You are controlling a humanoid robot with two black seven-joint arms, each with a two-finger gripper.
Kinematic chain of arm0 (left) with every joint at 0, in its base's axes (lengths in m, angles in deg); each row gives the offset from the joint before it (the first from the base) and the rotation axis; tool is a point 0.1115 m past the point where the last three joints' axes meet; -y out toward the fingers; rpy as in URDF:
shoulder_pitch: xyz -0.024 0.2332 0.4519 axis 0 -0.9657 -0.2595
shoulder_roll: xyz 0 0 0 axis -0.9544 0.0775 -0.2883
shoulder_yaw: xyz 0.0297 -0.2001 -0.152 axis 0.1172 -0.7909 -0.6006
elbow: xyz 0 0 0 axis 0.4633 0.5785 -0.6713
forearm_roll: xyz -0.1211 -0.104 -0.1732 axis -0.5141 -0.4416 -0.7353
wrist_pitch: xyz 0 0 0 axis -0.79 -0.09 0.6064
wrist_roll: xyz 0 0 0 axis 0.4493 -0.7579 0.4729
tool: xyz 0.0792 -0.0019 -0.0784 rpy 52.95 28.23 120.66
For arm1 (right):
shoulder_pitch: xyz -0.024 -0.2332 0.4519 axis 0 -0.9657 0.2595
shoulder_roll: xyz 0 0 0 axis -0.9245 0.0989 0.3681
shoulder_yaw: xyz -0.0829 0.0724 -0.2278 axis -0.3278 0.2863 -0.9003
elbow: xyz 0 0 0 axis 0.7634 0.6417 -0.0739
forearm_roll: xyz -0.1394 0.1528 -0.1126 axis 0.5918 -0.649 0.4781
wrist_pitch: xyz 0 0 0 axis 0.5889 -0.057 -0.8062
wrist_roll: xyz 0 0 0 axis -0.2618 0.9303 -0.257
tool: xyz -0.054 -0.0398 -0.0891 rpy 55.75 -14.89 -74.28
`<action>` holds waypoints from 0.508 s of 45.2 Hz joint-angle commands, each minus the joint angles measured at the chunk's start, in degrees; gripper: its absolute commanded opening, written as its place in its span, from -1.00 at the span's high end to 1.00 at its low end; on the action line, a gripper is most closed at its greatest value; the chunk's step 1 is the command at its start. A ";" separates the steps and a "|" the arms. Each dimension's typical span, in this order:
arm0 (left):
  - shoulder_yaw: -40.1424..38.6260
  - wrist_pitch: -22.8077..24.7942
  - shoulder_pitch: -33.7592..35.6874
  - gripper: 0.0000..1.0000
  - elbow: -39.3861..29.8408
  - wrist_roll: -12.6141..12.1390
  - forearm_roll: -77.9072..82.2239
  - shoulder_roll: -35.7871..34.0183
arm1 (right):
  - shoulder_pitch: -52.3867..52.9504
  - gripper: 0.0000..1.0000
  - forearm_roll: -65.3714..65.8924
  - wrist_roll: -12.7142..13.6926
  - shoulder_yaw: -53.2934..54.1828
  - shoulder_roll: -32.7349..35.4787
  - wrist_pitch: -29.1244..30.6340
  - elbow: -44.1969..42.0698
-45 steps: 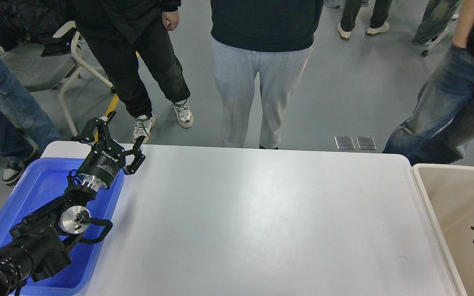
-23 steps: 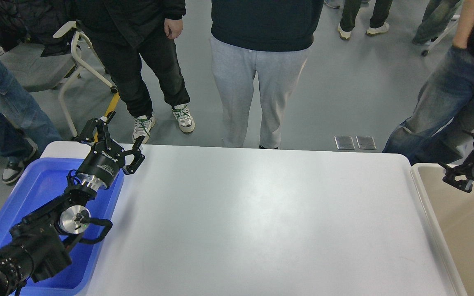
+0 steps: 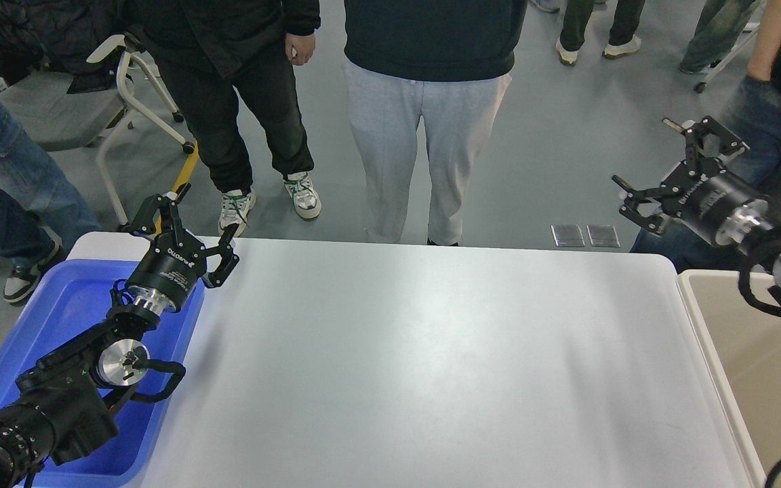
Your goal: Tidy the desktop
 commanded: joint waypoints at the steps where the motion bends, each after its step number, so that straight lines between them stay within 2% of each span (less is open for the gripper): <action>1: 0.00 0.01 0.00 -1.00 0.00 0.00 0.00 -0.01 | -0.08 -1.00 0.26 -0.34 4.90 -12.35 0.13 2.24; 9: 0.00 0.01 0.00 -1.00 0.00 0.00 0.00 -0.01 | -2.09 -1.00 0.34 -1.57 4.81 -19.12 0.31 1.45; 23: 0.00 0.01 0.00 -1.00 0.00 0.00 0.00 -0.01 | -6.84 -1.00 1.05 -1.84 3.76 -21.85 3.12 -0.92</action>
